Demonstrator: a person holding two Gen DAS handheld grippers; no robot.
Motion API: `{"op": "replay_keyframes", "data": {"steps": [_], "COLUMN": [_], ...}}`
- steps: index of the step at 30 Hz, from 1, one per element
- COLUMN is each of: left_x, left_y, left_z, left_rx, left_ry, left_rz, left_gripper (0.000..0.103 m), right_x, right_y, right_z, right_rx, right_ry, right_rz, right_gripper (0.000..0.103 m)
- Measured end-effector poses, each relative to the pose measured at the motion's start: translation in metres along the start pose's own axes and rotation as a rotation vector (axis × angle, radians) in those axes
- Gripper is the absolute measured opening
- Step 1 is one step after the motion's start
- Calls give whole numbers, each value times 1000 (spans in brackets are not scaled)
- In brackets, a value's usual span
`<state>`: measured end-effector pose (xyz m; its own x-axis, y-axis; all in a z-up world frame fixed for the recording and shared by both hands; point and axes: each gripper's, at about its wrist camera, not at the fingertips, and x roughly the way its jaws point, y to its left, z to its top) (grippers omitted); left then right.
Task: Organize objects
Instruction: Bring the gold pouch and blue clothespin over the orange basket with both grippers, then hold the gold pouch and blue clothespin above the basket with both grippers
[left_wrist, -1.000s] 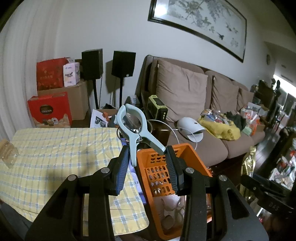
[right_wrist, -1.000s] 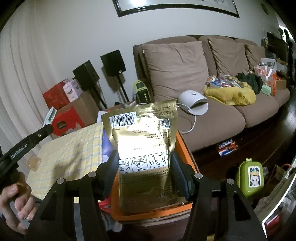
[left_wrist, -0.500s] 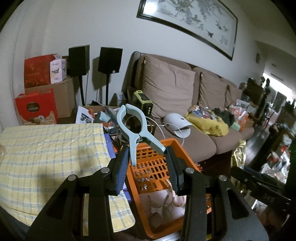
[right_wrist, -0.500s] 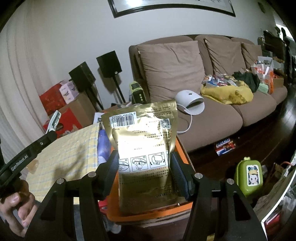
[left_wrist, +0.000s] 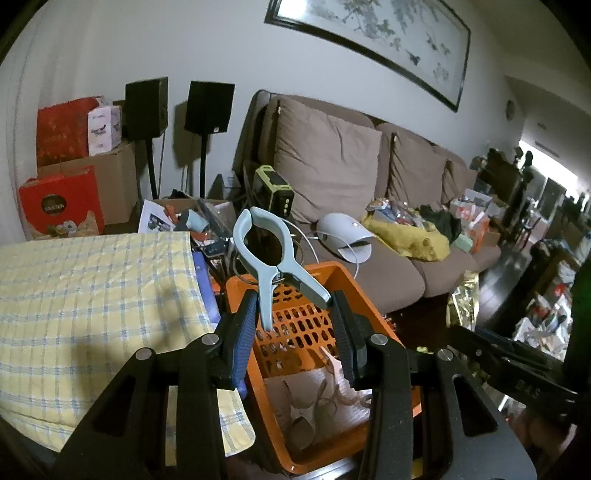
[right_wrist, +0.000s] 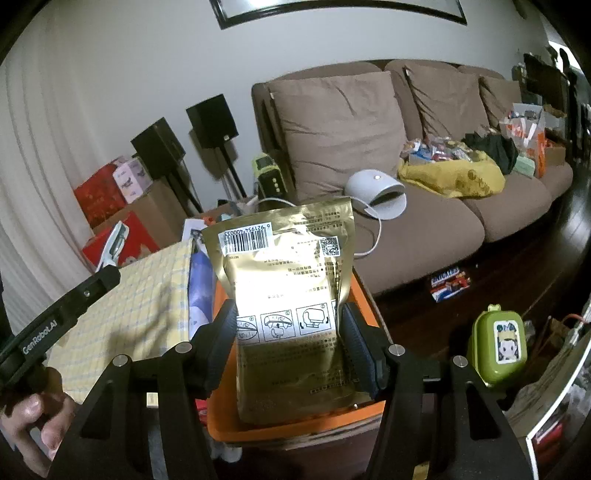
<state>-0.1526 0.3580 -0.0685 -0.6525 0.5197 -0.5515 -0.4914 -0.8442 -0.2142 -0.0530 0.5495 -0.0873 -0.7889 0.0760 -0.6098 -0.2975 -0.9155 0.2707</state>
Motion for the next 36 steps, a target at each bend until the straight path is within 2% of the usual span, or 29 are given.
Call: {"op": "replay_keyframes", "data": {"steps": [9, 22, 36], "left_x": [19, 39, 61], "left_y": [4, 2, -15], "left_z": [-20, -44, -61], "left_rx": [-24, 3, 7], "left_ry": [62, 89, 104], "left_rz": [-14, 8, -7], "left_gripper": [37, 37, 37], "right_x": [15, 58, 60], "right_y": [-7, -13, -19], "right_z": [-7, -27, -30], "right_rx": [40, 57, -2], "right_ry": [4, 29, 16], "right_rz": [2, -55, -74], "right_gripper": [59, 59, 59]}}
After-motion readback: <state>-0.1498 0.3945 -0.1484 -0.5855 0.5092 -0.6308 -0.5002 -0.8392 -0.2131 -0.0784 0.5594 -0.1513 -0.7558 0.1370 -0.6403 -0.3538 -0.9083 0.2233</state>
